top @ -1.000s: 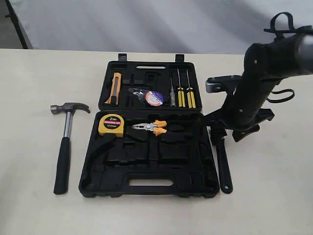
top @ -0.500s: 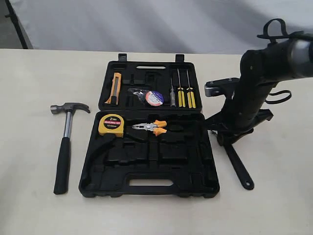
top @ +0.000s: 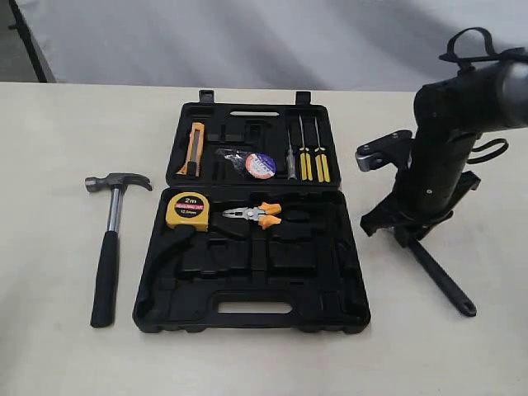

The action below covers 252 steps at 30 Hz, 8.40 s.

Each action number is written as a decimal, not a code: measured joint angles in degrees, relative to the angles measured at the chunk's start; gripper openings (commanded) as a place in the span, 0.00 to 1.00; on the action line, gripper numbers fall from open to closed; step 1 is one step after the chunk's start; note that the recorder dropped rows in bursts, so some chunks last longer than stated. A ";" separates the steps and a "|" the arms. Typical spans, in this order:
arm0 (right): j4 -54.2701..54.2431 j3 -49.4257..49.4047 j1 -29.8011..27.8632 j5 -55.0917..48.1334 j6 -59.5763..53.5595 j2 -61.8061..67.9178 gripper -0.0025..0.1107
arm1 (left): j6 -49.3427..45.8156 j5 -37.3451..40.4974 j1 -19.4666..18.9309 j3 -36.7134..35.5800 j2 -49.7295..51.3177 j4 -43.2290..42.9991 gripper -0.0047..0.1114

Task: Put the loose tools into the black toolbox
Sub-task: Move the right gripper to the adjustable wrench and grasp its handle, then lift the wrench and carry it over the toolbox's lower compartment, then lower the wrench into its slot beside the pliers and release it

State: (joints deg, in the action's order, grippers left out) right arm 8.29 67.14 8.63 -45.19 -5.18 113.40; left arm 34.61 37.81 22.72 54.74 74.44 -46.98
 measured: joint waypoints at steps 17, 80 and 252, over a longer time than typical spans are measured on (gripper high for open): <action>-1.65 0.00 -0.12 1.06 10.15 -4.56 0.37 | 0.00 0.00 0.00 0.00 0.00 0.00 0.05; -21.02 2.61 5.79 2.90 -7.49 -4.67 0.02 | 0.00 0.00 0.00 0.00 0.00 0.00 0.05; -8.72 7.64 24.02 5.42 -14.23 1.31 0.03 | 0.00 0.00 0.00 0.00 0.00 0.00 0.05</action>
State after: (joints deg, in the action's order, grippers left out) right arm -0.42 74.78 32.64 -39.77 -19.41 114.71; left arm 34.61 37.81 22.72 54.74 74.44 -46.98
